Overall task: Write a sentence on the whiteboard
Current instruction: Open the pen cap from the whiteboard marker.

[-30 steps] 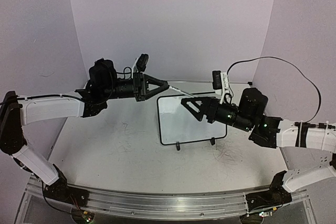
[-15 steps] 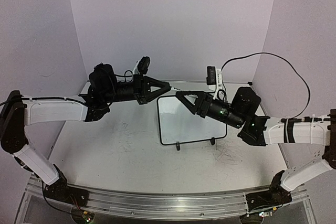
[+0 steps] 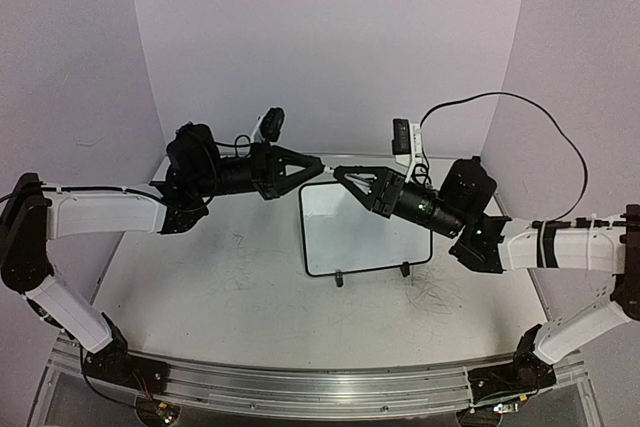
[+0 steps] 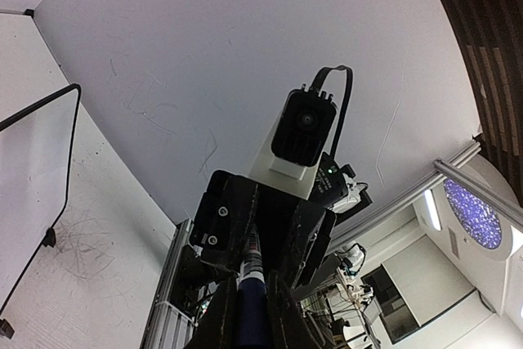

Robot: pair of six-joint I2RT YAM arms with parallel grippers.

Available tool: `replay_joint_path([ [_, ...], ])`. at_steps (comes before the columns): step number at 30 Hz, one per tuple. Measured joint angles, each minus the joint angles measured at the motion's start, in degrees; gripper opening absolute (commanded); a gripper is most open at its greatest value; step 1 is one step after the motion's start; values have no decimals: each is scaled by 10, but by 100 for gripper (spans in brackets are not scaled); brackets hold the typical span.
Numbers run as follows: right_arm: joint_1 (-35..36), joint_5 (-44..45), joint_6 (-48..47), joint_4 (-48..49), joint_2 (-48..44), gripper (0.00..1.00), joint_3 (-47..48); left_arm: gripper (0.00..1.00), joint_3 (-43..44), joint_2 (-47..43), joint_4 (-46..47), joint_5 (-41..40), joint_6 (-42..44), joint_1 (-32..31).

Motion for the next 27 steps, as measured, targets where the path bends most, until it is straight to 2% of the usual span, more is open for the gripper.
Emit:
replay_joint_path([
  [3,-2,-4,0,1,2,17,1,0,-1,-2,4,1,0,0],
  [11,-4,-11,2,11,4,0,1,0,-2,-2,13,7,-4,1],
  [19,-7,-19,4,18,4,0,-1,0,-2,-4,17,11,-4,3],
  [23,-15,-27,5,22,-22,0,-47,0,-26,-14,11,25,-5,13],
  [27,-56,-27,5,22,-94,0,-117,0,-74,-57,1,25,-14,103],
])
